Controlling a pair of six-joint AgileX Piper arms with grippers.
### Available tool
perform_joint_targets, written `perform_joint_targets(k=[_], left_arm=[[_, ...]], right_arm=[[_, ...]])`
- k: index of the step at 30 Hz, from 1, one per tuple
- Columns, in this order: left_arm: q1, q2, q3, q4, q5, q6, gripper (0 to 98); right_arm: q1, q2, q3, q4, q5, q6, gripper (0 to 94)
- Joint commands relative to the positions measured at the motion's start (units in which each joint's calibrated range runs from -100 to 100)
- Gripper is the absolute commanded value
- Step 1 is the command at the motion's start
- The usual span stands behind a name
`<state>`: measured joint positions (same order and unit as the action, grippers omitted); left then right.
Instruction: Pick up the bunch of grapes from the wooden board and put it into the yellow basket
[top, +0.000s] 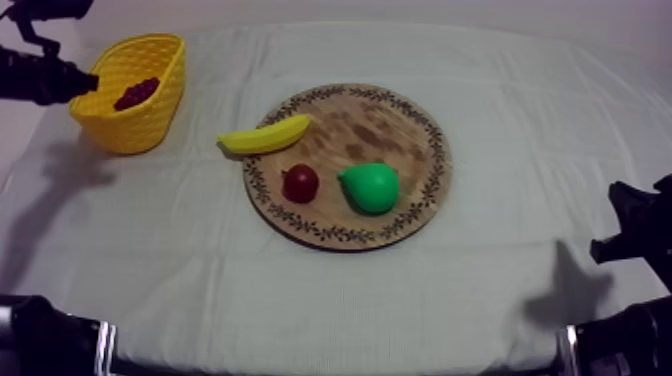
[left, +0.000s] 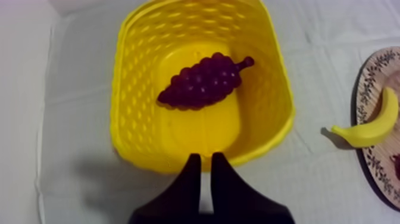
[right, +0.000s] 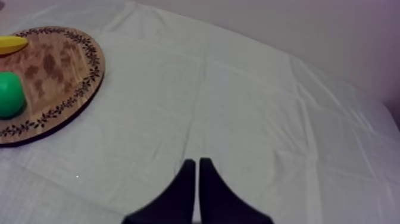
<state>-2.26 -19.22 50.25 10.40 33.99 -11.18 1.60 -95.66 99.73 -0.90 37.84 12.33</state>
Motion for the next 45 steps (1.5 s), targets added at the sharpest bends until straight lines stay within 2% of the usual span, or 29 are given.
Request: perform_joint_targets(k=[1, 11, 17, 18, 21, 26, 34, 45], left_arm=[[0.6, -9.4, 9.6, -0.04, -2.4, 0.2, 2.4], [0.7, -35.6, 32.9, 0.01, -9.0, -0.5, 0.1], [1.2, -51.3, 43.9, -0.22, -8.6, -0.6, 0.0], [1.2, -53.9, 45.5, -0.95, -8.0, 0.2, 0.0], [1.6, -61.3, 47.7, -5.76, -3.7, 5.0, 0.0], [1.8, -69.5, 47.9, -9.52, 1.5, 9.0, 0.0], [1.3, -78.8, 47.1, -11.11, 6.0, 11.5, 0.0], [2.8, -80.5, 46.7, -11.56, 7.1, 11.7, 0.0]], right_arm=[[0.0, 0.0, 0.0, 0.0, 0.0, 0.0, 0.2], [0.0, 0.0, 0.0, 0.0, 0.0, 0.0, 0.2], [0.0, 0.0, 0.0, 0.0, 0.0, 0.0, 0.2], [0.0, 0.0, 0.0, 0.0, 0.0, 0.0, 0.2], [0.0, 0.0, 0.0, 0.0, 0.0, 0.0, 0.2], [0.0, 0.0, 0.0, 0.0, 0.0, 0.0, 0.2], [0.0, 0.0, 0.0, 0.0, 0.0, 0.0, 0.2], [0.0, 0.0, 0.0, 0.0, 0.0, 0.0, 0.2]])
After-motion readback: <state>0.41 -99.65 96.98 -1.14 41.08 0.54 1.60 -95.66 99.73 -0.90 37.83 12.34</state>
